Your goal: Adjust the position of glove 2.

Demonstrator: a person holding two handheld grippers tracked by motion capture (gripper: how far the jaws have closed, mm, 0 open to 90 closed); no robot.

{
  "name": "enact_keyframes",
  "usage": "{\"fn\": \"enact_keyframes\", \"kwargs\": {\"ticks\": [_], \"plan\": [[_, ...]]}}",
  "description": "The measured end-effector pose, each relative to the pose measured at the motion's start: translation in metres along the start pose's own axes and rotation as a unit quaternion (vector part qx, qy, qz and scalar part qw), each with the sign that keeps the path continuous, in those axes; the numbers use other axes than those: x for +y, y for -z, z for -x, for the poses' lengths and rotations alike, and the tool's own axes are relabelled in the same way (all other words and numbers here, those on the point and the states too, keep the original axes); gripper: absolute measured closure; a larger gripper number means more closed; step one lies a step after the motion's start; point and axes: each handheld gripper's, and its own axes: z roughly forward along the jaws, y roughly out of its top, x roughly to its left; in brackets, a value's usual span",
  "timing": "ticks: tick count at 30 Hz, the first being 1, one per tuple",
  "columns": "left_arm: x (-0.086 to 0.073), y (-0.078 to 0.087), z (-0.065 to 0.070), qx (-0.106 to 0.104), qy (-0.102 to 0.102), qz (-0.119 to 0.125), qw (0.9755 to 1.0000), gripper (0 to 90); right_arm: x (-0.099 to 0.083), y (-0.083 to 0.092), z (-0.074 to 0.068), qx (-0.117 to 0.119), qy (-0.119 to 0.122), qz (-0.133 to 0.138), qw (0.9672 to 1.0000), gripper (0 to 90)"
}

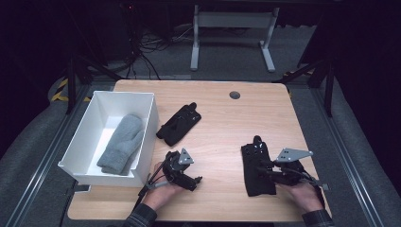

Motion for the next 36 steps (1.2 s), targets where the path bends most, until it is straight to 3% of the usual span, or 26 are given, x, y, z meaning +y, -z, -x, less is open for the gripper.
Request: {"fn": "enact_keyframes", "kwargs": {"ticks": [5,7,11,12,13,19,20,25,29,33,36], "plan": [[0.000,0.000,0.000,0.000,0.001,-0.002,1.0000,0.0,-0.008,0.002,0.025,-0.055,-0.032,0.011,0.9979,48.4],[0.001,0.000,0.000,0.001,0.000,-0.001,1.0000,0.0,-0.013,0.002,0.034,-0.067,-0.043,0.007,0.9968,44.2],[0.001,0.000,0.000,0.001,0.000,0.000,1.0000,0.0,-0.025,0.001,0.052,-0.102,-0.076,-0.003,0.9918,36.8],[0.001,0.000,0.000,0.001,0.000,0.000,1.0000,0.0,-0.025,0.001,0.052,-0.102,-0.076,-0.003,0.9918,36.8],[0.001,-0.001,0.000,0.000,-0.001,0.000,1.0000,0.0,-0.031,0.002,0.060,-0.117,-0.088,-0.002,0.9892,32.8],[0.001,-0.001,0.000,-0.001,-0.001,0.000,1.0000,0.0,-0.040,-0.002,0.067,-0.135,-0.111,-0.003,0.9846,24.1],[0.001,-0.001,0.000,0.000,-0.001,-0.001,1.0000,0.0,-0.042,-0.005,0.066,-0.157,-0.110,-0.006,0.9815,21.9],[0.008,0.001,-0.002,0.006,0.011,-0.016,0.9998,4.6,-0.044,-0.006,0.068,-0.150,-0.121,-0.001,0.9814,19.3],[0.015,0.004,-0.006,0.015,0.013,-0.017,0.9997,20.0,-0.044,-0.006,0.068,-0.148,-0.120,-0.004,0.9817,17.9],[0.023,0.003,-0.012,0.014,0.030,-0.024,0.9992,45.1,-0.044,-0.006,0.068,-0.148,-0.119,-0.004,0.9818,17.4],[0.030,0.005,-0.018,0.015,0.042,-0.022,0.9987,69.2,-0.044,-0.006,0.068,-0.147,-0.119,-0.004,0.9820,17.0]]}}
